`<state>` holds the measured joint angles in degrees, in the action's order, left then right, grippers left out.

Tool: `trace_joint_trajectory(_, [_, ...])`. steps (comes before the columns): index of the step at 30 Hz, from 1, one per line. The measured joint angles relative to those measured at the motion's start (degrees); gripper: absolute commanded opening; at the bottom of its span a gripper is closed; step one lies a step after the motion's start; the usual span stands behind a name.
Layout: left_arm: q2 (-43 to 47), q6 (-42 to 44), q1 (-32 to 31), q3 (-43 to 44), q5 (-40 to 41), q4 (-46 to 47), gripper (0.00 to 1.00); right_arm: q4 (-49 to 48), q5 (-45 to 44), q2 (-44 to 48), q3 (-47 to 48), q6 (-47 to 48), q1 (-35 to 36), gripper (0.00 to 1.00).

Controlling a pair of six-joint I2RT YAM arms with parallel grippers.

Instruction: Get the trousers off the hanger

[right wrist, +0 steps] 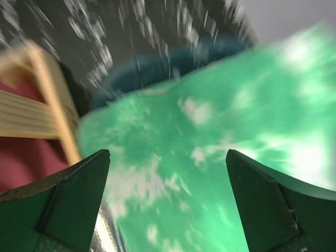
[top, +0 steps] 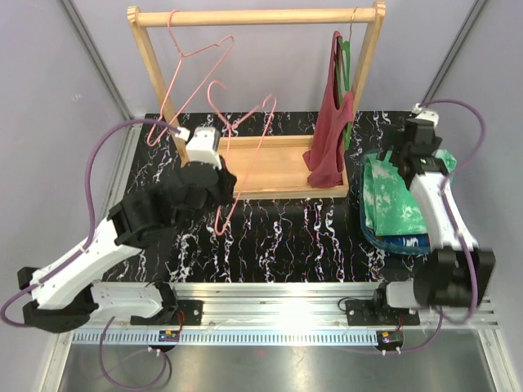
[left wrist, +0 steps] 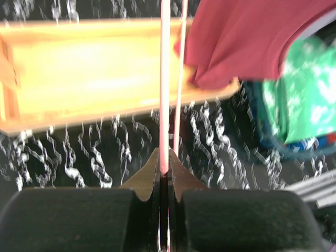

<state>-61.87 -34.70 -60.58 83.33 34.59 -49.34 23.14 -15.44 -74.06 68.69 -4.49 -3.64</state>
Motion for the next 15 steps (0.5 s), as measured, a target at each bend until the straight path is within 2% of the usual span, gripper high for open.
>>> trace_joint_trajectory(4, [-7.06,2.97,-1.75,12.37,6.27,-3.23,0.00,-0.46,1.18,-15.98,-2.32,-5.55,-0.87,0.99])
trace_joint_trajectory(6, [-10.36,4.68,-1.86,17.38,9.73,-4.68,0.00,-2.80,1.31,-19.93,-4.81,-7.54,-1.03,0.99])
trace_joint_trajectory(10, [-15.61,7.85,-1.53,22.82,14.47,-6.29,0.00,-6.14,1.92,-20.70,-6.88,-9.73,-1.42,0.99])
trace_joint_trajectory(15, [-19.43,12.09,0.42,23.89,15.58,-6.58,0.00,-3.61,2.73,-19.56,-5.46,-10.88,-1.73,0.99])
